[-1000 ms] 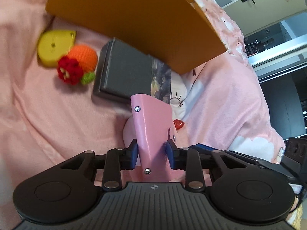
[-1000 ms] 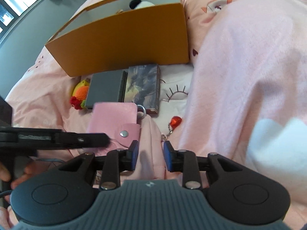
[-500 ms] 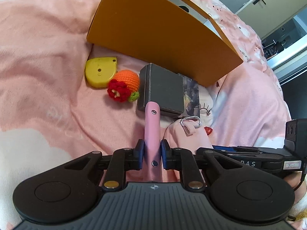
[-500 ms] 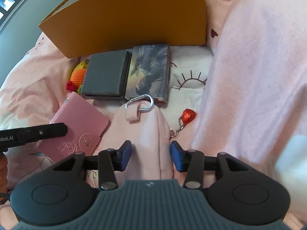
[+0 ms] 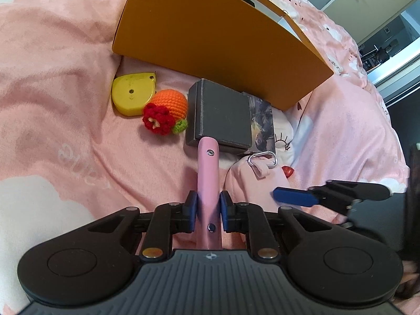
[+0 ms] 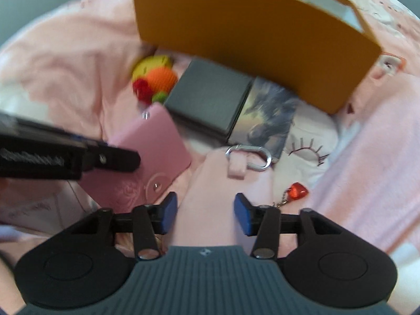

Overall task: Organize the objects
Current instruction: 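Grasp the pink bag's top loop with the right gripper and lift it, then carry the wallet into the orange box with the left gripper while the right carries the bag over, then release the wallet in the box with the left gripper while the right lowers the bag inside, then open the right gripper on the bag and move both grippers back to the pile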

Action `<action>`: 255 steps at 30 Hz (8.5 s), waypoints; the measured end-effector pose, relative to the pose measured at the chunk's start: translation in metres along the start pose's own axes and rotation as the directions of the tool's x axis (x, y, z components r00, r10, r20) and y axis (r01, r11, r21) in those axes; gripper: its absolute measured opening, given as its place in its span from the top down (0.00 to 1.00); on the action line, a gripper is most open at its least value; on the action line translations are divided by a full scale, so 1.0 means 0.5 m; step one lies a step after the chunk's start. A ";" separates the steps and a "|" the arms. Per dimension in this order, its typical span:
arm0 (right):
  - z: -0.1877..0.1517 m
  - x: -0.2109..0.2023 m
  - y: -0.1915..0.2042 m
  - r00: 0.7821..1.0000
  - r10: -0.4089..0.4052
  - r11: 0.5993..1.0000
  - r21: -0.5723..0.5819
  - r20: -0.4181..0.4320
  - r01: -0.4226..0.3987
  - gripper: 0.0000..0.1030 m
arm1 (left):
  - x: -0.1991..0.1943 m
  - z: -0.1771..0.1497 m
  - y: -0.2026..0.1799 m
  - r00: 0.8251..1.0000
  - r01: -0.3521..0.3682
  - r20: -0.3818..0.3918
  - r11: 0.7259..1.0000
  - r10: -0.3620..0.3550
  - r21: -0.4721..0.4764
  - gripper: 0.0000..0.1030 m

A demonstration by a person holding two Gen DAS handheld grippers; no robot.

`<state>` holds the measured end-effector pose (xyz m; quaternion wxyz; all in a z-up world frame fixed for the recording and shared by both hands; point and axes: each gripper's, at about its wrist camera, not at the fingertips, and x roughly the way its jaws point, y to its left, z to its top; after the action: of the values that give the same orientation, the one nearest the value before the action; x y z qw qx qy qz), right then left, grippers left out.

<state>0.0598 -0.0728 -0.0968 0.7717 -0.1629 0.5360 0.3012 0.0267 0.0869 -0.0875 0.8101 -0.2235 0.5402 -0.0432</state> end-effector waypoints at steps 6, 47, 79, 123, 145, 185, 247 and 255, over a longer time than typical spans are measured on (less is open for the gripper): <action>-0.003 0.038 0.043 0.996 -0.088 0.989 -0.124 -0.021 0.085 0.40 | 0.007 -0.001 -0.002 1.000 -0.003 -0.010 1.000 0.003 0.011 0.81; -0.026 -0.114 -0.092 0.976 -0.141 0.983 0.137 0.165 0.119 0.47 | 0.007 -0.005 -0.001 1.000 -0.006 -0.019 1.000 0.007 0.013 0.80; 0.089 -0.298 -0.157 0.864 -0.007 0.982 0.164 0.503 -0.088 0.80 | -0.180 0.158 -0.120 0.946 0.173 0.254 0.977 -0.200 0.124 0.81; 0.251 -0.131 -0.372 0.835 -0.113 0.935 0.341 0.538 -0.093 0.80 | 0.146 0.435 -0.014 0.986 0.131 -0.042 0.906 -0.161 -0.402 0.82; 0.248 -0.111 -0.361 0.851 -0.114 0.943 0.324 0.512 -0.069 0.80 | 0.198 0.475 -0.124 0.950 -0.106 -0.283 0.989 0.130 0.099 0.56; 0.246 -0.105 -0.364 0.861 -0.120 0.946 0.319 0.494 -0.051 0.80 | 0.098 0.450 -0.122 0.992 0.067 -0.116 0.993 -0.056 0.094 0.82; 0.505 0.049 -0.209 0.888 0.190 0.867 0.353 0.420 -0.353 0.80 | -0.034 0.523 0.071 0.891 -0.218 0.399 0.975 0.217 -0.042 0.72; 0.545 0.151 -0.192 0.923 0.201 0.824 0.453 0.328 -0.340 0.80 | -0.021 0.510 0.101 0.905 -0.168 0.387 0.984 0.179 -0.063 0.72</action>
<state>0.3384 0.0322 -0.0720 0.8006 0.1636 0.5051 0.2778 0.2420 0.2160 -0.0187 0.8990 -0.1899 0.3861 0.0821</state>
